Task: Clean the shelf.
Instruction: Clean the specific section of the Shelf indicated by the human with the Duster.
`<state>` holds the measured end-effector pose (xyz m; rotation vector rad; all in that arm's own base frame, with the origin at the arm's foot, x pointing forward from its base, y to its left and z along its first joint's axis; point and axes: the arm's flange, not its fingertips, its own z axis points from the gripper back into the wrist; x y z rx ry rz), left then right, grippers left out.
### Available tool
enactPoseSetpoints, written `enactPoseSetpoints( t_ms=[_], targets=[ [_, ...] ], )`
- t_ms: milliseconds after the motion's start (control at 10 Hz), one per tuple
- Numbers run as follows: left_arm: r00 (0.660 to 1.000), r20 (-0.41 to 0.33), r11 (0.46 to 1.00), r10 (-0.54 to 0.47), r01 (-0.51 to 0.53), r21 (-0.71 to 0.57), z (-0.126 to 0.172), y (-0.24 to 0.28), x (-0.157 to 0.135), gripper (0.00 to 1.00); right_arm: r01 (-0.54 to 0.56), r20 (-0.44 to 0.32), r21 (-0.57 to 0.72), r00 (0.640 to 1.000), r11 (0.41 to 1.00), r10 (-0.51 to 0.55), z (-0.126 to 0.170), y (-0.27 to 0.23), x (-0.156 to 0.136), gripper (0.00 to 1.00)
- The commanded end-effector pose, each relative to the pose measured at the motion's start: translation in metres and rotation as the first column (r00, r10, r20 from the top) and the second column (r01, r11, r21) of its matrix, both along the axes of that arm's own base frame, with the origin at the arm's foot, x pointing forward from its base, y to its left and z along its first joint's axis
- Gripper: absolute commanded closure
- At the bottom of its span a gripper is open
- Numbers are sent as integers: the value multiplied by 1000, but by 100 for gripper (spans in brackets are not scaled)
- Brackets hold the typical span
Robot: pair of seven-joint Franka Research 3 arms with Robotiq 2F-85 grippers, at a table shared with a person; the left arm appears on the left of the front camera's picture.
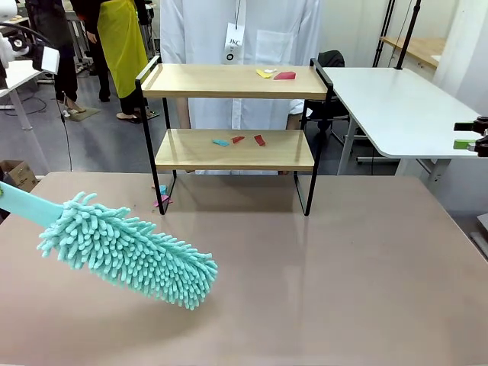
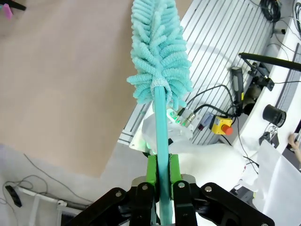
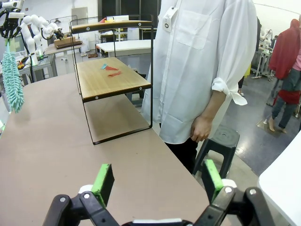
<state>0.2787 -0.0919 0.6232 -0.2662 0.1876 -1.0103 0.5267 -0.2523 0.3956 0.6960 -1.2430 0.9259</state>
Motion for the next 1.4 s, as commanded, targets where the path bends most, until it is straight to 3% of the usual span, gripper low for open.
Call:
enactPoseSetpoints(
  t_ms=[0,1300],
  targets=[
    [1000,-7,1000,-4,4,-16,1,0,-1,87,12,-20,-15,1000,1000,-12,7,4,1,0],
    [1000,-7,1000,-4,4,-16,1,0,-1,87,12,-20,-15,1000,1000,-12,7,4,1,0]
  ],
)
